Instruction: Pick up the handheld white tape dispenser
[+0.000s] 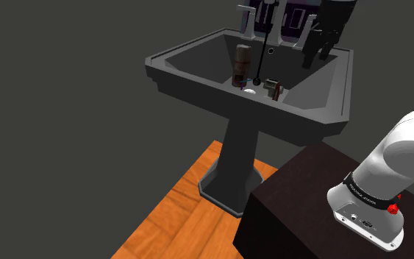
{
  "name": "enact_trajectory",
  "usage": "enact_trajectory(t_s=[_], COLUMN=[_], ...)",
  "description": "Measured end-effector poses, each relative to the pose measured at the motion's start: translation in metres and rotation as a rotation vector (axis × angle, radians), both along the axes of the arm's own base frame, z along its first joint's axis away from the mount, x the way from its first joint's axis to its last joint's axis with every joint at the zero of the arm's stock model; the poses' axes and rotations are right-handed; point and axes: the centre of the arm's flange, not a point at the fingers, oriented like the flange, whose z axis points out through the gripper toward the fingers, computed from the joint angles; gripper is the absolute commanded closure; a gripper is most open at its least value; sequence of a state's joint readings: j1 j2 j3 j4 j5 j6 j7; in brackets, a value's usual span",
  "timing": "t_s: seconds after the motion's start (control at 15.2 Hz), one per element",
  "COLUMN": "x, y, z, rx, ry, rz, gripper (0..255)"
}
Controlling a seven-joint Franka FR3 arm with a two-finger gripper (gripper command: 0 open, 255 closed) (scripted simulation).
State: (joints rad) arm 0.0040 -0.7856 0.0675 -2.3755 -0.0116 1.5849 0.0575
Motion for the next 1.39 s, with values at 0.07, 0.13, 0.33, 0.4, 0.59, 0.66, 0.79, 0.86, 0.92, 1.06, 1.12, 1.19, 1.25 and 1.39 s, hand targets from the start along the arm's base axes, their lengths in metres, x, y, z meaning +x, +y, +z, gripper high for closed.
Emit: enact_trajectory(t_s=[0.07, 0.13, 0.33, 0.4, 0.59, 0.66, 0.79, 0.86, 0.92, 1.06, 1.12, 1.19, 1.25, 1.39], x=[0.0, 0.004, 0.032, 0.044, 0.073, 0.085, 0.109, 0.117, 0.122, 0.126, 0.126, 0.128, 0.128, 0.127], y=[0.0, -0.003, -0.015, -0.02, -0.028, -0.033, -0.032, -0.033, -0.034, -0.036, -0.035, -0.034, -0.036, -0.035], z=[0.0, -0.004, -0.021, -0.03, -0.056, -0.064, -0.08, -0.087, -0.094, -0.105, -0.111, -0.116, -0.122, -0.131], rx=[0.0, -0.001, -0.004, -0.005, -0.009, -0.011, -0.014, -0.015, -0.016, -0.017, -0.017, -0.017, -0.017, -0.017], ry=[0.0, 0.004, 0.028, 0.037, 0.066, 0.074, 0.092, 0.101, 0.105, 0.108, 0.109, 0.109, 0.109, 0.109], rz=[0.0, 0.017, 0.112, 0.148, 0.262, 0.299, 0.376, 0.41, 0.428, 0.442, 0.445, 0.446, 0.447, 0.447], gripper=[0, 0, 0, 0, 0, 0, 0, 0, 0, 0, 0, 0, 0, 0])
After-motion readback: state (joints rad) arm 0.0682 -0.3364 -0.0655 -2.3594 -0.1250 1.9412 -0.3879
